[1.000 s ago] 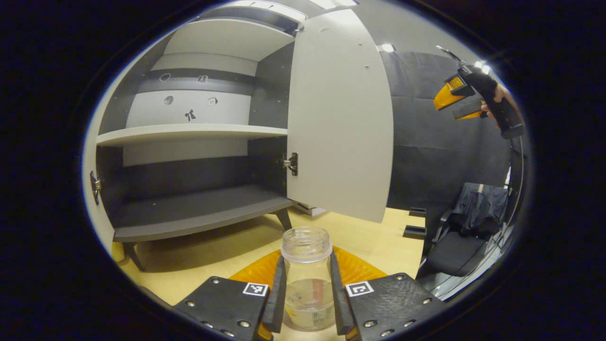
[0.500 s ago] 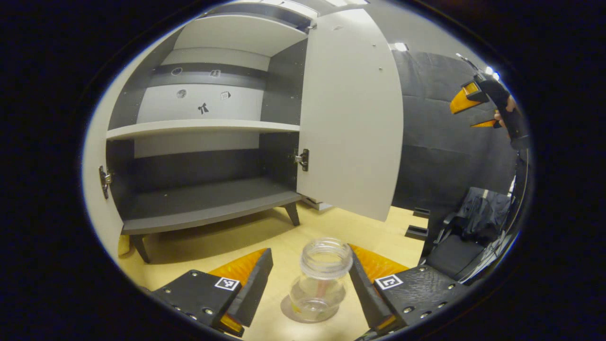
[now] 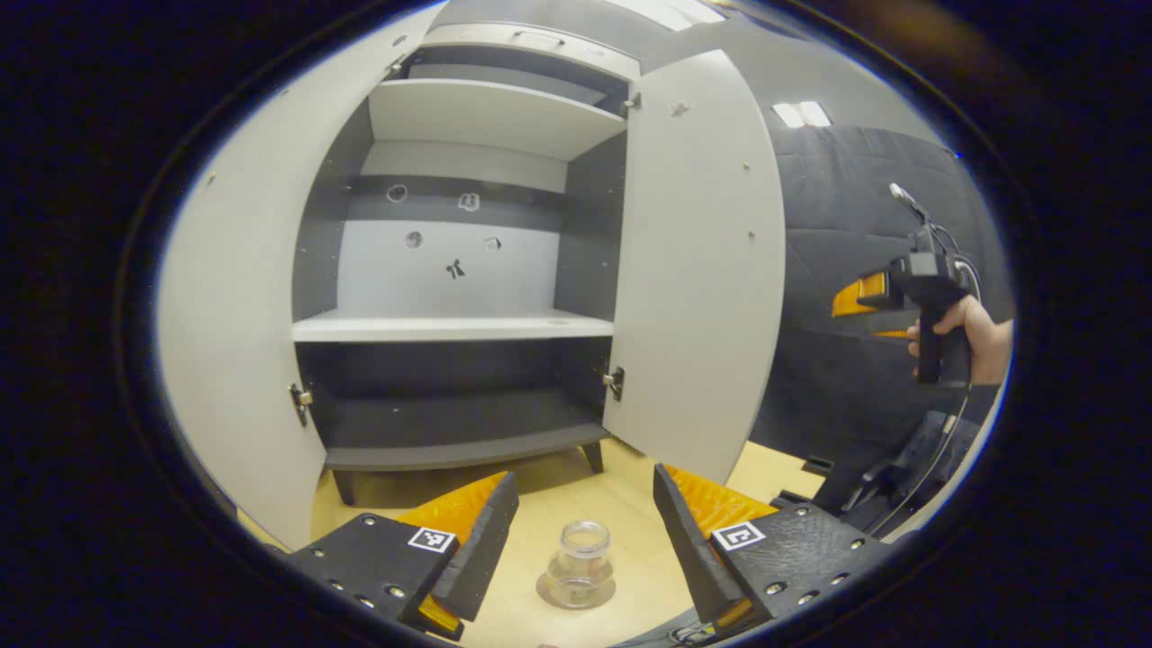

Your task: Grasp the bottle in the cabinet with the left hand and place it on the coaster, then close the right door with the right hand and the left door with the left hand.

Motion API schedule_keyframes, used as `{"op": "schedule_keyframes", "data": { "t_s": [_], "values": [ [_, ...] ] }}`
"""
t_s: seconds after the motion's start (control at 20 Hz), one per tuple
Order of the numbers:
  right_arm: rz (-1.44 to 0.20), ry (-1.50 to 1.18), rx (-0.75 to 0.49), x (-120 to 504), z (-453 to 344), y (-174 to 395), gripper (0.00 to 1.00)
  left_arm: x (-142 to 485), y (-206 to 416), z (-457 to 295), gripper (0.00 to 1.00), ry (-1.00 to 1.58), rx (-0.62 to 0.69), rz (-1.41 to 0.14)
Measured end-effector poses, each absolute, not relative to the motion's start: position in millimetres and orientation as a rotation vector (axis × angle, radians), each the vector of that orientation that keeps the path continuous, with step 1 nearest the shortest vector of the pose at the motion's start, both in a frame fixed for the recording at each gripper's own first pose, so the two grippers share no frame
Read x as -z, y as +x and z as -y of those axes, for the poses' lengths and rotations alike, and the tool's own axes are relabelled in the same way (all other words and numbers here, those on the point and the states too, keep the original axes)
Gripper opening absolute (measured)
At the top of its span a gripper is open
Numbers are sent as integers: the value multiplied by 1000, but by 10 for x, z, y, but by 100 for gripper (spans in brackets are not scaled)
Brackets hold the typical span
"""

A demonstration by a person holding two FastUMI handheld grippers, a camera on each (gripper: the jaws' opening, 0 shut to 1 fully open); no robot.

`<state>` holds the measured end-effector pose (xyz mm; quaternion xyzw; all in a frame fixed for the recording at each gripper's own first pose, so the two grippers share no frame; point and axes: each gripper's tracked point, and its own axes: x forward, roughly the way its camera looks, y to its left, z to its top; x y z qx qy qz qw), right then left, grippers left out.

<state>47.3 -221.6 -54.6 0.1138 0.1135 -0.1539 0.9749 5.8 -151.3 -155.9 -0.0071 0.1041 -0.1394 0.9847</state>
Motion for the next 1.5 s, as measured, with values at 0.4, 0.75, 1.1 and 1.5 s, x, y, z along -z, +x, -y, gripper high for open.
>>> {"op": "schedule_keyframes", "data": {
  "t_s": [0.4,0.75,1.1,1.5],
  "values": [
    [-222,180,11,461,2072,1142,98,575,-22,1311,88,-4,-116,-74],
    [-152,222,-180,-162,1912,1361,98,272,-337,981,90,-22,-310,-154],
    [-95,151,-317,-759,1555,1334,97,-172,-492,473,87,-78,-371,-129],
    [-54,-14,-370,-957,1185,1413,98,-379,-605,151,87,-49,-351,-92]
  ]
}}
